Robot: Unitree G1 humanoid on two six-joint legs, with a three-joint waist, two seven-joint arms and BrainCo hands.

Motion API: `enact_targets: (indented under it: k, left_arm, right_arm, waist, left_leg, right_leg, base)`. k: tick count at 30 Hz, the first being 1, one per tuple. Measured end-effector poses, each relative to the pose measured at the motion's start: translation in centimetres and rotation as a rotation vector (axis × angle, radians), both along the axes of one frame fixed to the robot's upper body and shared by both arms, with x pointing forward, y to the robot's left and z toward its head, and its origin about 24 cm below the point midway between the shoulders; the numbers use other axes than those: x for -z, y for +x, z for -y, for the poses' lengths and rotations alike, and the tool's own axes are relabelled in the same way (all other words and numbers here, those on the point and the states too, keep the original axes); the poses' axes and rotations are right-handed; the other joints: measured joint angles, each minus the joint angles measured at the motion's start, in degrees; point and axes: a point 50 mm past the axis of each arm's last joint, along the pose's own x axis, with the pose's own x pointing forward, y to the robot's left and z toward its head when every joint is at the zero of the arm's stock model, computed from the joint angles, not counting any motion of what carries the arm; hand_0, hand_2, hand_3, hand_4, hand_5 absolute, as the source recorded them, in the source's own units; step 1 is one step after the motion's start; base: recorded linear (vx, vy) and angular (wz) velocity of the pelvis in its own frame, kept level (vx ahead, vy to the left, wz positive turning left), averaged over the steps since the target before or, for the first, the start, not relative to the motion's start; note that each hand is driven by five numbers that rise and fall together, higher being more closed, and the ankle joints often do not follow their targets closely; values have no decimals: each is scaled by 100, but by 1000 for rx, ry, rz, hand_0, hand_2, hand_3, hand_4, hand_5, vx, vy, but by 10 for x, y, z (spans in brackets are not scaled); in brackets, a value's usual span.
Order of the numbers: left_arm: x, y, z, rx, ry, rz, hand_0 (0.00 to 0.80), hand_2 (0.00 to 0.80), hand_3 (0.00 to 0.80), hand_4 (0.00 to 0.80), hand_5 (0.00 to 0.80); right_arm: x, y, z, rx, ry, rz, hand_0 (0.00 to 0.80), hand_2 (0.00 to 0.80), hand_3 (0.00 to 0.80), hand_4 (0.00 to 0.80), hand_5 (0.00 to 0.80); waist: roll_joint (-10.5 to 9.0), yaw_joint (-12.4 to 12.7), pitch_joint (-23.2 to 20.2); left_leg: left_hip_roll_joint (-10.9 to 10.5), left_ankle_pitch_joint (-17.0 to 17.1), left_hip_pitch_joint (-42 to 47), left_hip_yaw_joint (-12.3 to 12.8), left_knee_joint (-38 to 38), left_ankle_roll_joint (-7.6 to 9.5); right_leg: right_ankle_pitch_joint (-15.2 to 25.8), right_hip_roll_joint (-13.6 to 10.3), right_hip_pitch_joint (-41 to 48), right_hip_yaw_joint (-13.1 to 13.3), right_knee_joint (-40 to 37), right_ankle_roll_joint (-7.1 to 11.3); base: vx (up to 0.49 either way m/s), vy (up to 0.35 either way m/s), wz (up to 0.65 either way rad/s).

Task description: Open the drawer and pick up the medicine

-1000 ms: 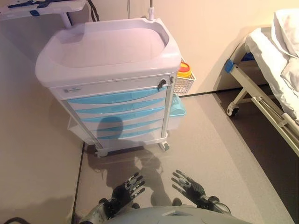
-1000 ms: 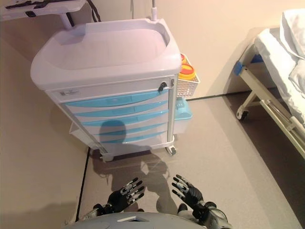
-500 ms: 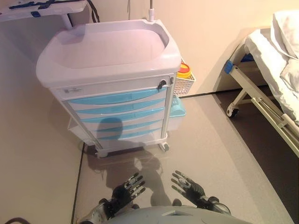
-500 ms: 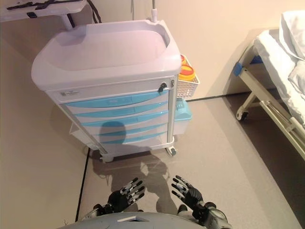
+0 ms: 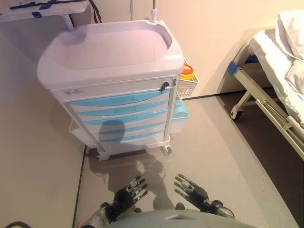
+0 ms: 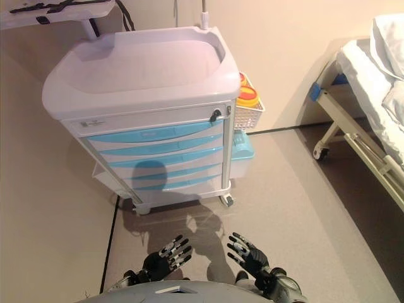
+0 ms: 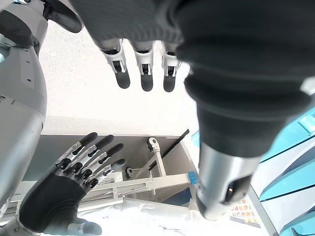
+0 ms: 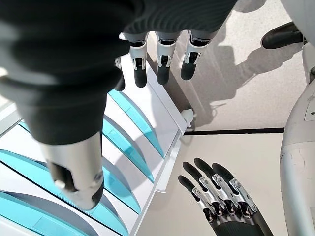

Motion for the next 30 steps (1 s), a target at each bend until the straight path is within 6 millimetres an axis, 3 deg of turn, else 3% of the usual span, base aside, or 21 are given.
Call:
enact_targets:
  k: [17,21,25,30]
  left_arm:
    - [0,-1,-2,-101,-71,17,0,0,0,0,0]
    - [-2,1,0,-114,-117,29,0,0,0,0,0]
    - [-8,16,0,-149,-155,77,0,0,0,0,0]
    - [-19,44,1,-184,-210,164,0,0,0,0,0]
  right_arm:
    - [0,0,5,21,-4,3,0,0,0,0,0]
    - [-2,3,9,25,-15,15,0,0,0,0,0]
    - [-7,13,17,20,-37,50,0,0,0,0,0]
    - [-19,42,15,18,-34,141,0,0,0,0,0]
  waist:
    - [55,10,69]
    - [112,7,263]
    - [168,7,621]
    - [214,16,1177]
  left_leg:
    - [-8,-16,-109,-30,-21,-25]
    - [-18,15,-229,-76,-1,-6]
    - [-37,68,-553,-168,211,31]
    - [-46,11,-1032,-236,627,-12]
  right_leg:
    - [-3,-17,-109,-24,43,0]
    - [-111,-58,-330,-45,321,-19]
    - [-292,-168,-770,-99,844,-56]
    - [-422,-227,-1233,-106,1312,-134]
  base:
    - [22,22,0]
    - [-14,86,5]
    - [-71,78,11]
    - [-40,55,6]
